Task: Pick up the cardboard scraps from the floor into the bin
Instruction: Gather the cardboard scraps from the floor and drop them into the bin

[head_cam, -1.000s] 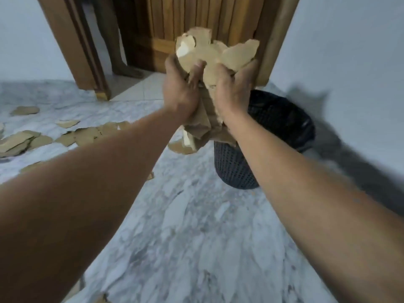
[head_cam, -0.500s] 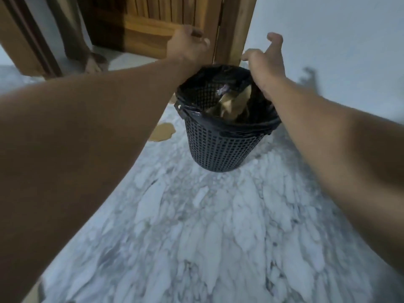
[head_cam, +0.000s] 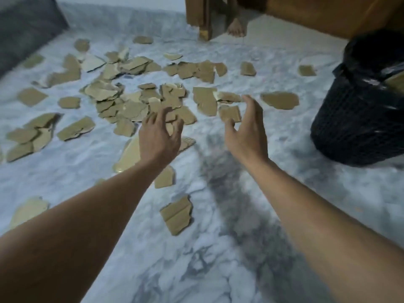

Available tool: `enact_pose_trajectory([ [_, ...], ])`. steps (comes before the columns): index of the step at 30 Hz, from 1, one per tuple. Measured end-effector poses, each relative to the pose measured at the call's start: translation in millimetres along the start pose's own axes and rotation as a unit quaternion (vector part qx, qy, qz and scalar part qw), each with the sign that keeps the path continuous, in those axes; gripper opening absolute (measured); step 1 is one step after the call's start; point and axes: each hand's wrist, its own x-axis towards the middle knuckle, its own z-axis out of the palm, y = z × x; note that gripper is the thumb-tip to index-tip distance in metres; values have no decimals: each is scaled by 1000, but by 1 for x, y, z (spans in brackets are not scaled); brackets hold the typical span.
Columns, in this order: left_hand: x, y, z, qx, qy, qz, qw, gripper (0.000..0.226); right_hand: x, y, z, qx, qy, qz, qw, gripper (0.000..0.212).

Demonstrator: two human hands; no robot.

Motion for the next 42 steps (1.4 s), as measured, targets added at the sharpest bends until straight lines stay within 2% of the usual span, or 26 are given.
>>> enact_pose_trajectory([
  [2,-33,-65,-23,121,-14,-62,991,73,-51,-5,43,-27,-163,19,986,72],
  [4,-63,-115,-46,198,-56,-120,971,85,-100,-9,79,-128,-322,-27,938,86],
  [6,-96,-154,-62,229,-93,-157,956,92,-135,-9,110,-224,-403,-103,881,93],
  [7,-115,-170,-69,243,-110,-170,949,95,-146,-8,124,-249,-418,-128,864,96],
  [10,-154,-212,-78,276,-178,-189,925,96,-150,-4,163,-289,-378,-141,868,94],
  [12,-159,-229,-76,251,-181,-196,930,95,-139,-4,187,-299,-327,-135,887,91],
  [16,-120,-247,-73,238,-118,-168,949,101,-112,-27,233,-277,-297,-144,902,91],
  [19,-78,-268,-78,266,-51,-164,948,109,-88,-48,265,-277,-320,-116,898,95],
  [22,-64,-294,-88,266,-22,-295,917,108,-66,-66,294,-302,-340,-82,887,91],
  [24,-68,-301,-91,214,-41,-387,896,104,-56,-77,311,-310,-314,-74,894,82],
  [25,-65,-303,-89,196,-55,-392,897,101,-53,-82,318,-317,-288,-77,900,77],
  [28,-31,-306,-82,155,-48,-316,935,90,-46,-86,333,-346,-232,-77,906,65],
  [33,16,-313,-84,-27,0,-155,988,76,-35,-82,339,-373,-180,-71,907,66],
  [35,39,-333,-101,16,53,-109,993,70,-28,-81,343,-364,-152,-90,914,61],
  [37,69,-368,-126,101,101,-153,978,78,-22,-81,347,-352,-130,-117,920,56],
  [38,84,-389,-141,134,96,-200,966,85,-18,-81,351,-348,-127,-129,920,54],
  [40,107,-421,-158,180,11,-275,944,97,-8,-81,360,-343,-134,-137,920,52],
  [42,114,-427,-146,215,-98,-270,933,100,5,-82,371,-325,-163,-116,924,53],
])
